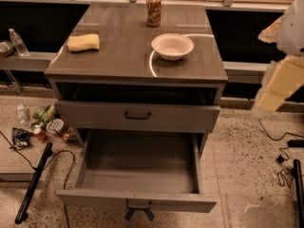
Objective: Place sponge into middle drawer
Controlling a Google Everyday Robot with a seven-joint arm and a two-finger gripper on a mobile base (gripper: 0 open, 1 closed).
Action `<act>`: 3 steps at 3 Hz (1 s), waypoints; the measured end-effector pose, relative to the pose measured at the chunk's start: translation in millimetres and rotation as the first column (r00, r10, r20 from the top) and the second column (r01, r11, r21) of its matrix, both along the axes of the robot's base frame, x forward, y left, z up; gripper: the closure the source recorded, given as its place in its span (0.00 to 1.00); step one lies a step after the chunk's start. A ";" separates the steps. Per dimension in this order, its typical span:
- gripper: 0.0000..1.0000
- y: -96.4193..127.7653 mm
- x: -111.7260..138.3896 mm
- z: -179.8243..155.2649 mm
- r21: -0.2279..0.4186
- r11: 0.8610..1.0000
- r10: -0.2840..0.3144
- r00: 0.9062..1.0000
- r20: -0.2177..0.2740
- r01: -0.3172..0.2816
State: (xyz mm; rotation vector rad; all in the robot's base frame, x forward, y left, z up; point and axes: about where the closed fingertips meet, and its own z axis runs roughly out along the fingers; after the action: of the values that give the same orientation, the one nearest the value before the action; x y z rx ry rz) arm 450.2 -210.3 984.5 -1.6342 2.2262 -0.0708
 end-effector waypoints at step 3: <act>0.00 152.0 85.5 51.5 0.682 0.724 -0.178 0.983 0.042 0.102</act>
Offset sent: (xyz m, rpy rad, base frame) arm 0.1225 0.1477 0.0996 0.8806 -0.2299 -0.1107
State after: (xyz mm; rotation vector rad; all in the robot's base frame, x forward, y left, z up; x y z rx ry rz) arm 535.6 -58.3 1036.0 -1.0230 1.9422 0.5502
